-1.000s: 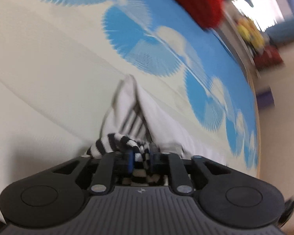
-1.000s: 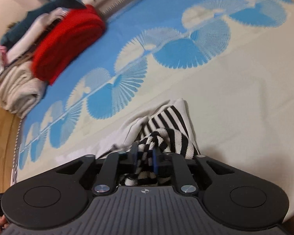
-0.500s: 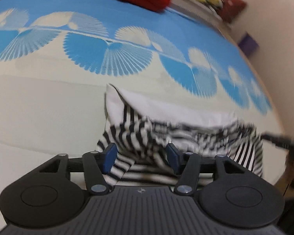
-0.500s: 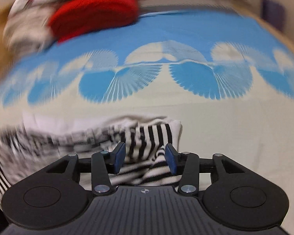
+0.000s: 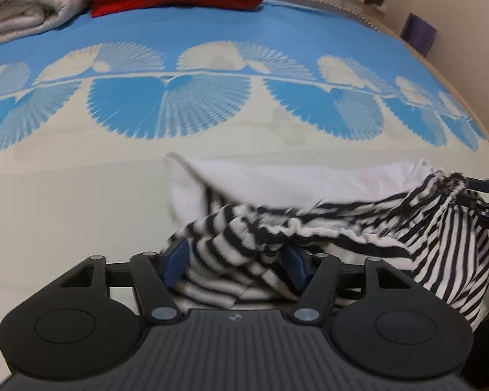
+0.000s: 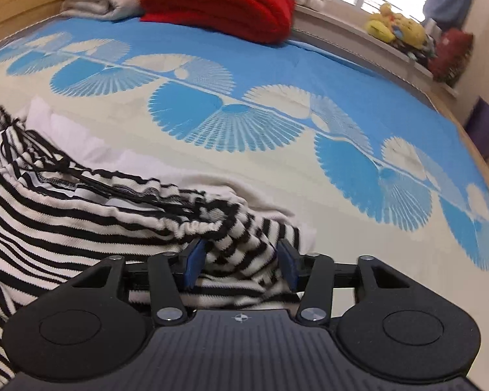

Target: Fold small clothes

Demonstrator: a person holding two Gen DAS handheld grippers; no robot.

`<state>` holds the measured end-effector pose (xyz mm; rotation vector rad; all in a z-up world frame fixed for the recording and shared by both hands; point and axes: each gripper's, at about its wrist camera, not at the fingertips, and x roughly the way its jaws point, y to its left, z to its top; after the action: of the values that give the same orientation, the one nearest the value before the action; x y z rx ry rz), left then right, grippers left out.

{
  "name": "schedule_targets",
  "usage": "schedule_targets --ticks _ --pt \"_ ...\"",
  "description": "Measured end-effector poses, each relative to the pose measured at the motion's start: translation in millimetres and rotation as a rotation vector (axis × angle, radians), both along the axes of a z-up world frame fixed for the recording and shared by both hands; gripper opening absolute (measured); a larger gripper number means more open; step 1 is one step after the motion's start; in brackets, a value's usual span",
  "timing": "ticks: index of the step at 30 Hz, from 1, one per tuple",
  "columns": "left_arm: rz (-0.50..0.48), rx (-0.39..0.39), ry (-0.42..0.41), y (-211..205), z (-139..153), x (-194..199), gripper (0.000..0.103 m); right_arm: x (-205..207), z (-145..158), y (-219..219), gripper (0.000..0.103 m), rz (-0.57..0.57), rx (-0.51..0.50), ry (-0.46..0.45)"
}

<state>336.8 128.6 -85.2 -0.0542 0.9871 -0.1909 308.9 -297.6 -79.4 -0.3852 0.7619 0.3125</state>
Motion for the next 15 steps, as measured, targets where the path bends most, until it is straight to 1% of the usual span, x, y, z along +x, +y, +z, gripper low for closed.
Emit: schedule_targets --ticks 1,2,3,4,6,7,8,9,11,12,13,14,15 --pt "-0.026 -0.009 0.003 -3 -1 4 0.028 3 2 0 0.011 0.002 0.01 -0.008" --pt "-0.036 0.008 -0.003 -6 1 8 0.007 8 7 -1 0.008 -0.013 0.043 -0.018" --pt "-0.01 0.034 -0.039 -5 5 11 0.005 11 14 -5 0.007 -0.044 0.088 -0.041" --pt "0.048 0.023 -0.081 2 13 16 0.004 15 24 -12 0.007 -0.089 0.146 -0.08" --pt "0.169 -0.077 -0.152 20 26 22 0.004 24 43 -29 0.006 -0.193 0.294 -0.153" --pt "0.214 -0.099 -0.19 24 30 26 0.004 27 48 -35 0.006 -0.228 0.338 -0.176" --pt "0.217 -0.09 -0.202 23 30 31 0.004 32 50 -35 0.006 -0.257 0.345 -0.193" --pt "0.204 -0.065 -0.192 18 27 38 0.004 39 46 -32 0.006 -0.274 0.316 -0.189" --pt "0.176 0.019 -0.114 5 9 55 0.004 55 32 -23 0.006 -0.303 0.24 -0.133" --pt "0.175 0.038 -0.076 2 0 63 0.004 64 23 -19 0.006 -0.322 0.21 -0.097" --pt "0.192 0.038 -0.065 2 -4 69 0.004 69 19 -18 0.006 -0.334 0.2 -0.079" --pt "0.219 0.024 -0.082 4 -3 72 0.003 74 17 -16 0.006 -0.344 0.198 -0.076" --pt "0.249 0.001 -0.116 7 1 74 0.003 77 18 -13 0.006 -0.346 0.203 -0.094"
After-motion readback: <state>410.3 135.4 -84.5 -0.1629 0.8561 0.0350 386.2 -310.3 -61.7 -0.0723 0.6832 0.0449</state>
